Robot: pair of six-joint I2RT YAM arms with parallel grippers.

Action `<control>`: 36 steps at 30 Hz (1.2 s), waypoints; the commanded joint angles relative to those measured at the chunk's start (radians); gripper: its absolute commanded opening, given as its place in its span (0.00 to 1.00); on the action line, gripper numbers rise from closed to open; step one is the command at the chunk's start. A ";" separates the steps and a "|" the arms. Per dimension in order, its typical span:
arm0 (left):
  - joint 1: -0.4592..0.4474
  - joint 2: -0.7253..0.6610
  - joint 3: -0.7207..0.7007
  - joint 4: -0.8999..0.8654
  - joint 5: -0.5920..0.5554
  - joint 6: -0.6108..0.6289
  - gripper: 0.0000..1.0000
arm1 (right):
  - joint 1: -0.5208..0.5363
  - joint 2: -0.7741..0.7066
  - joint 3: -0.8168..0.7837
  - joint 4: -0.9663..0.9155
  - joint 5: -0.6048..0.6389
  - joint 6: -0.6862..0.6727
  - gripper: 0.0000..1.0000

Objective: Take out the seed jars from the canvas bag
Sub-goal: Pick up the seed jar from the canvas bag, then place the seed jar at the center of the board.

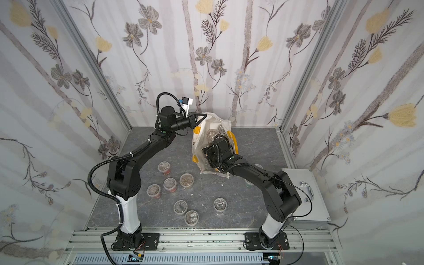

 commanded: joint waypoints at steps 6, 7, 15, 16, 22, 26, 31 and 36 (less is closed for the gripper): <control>0.006 -0.042 -0.006 -0.061 -0.163 0.061 0.00 | 0.115 -0.188 0.068 -0.256 0.299 -0.506 0.59; 0.005 -0.044 -0.006 -0.070 -0.183 0.065 0.00 | 0.118 -0.204 0.056 -0.272 0.340 -0.566 0.60; 0.019 -0.031 0.011 -0.082 -0.241 0.049 0.00 | 0.224 -0.540 -0.155 -0.243 0.486 -1.260 0.61; 0.019 -0.027 0.016 -0.083 -0.241 0.047 0.00 | 0.236 -0.577 -0.182 -0.240 0.472 -1.375 0.61; 0.020 -0.010 0.034 -0.102 -0.241 0.038 0.00 | 0.274 -0.769 -0.366 -0.190 0.486 -1.857 0.62; 0.020 -0.015 0.030 -0.114 -0.246 0.043 0.00 | 0.278 -0.837 -0.488 -0.217 0.561 -2.102 0.60; 0.024 -0.012 0.025 -0.113 -0.248 0.044 0.00 | 0.281 -0.861 -0.652 -0.255 0.762 -2.285 0.61; 0.030 -0.014 0.017 -0.128 -0.286 0.036 0.00 | 0.283 -0.858 -0.743 -0.272 0.748 -2.264 0.60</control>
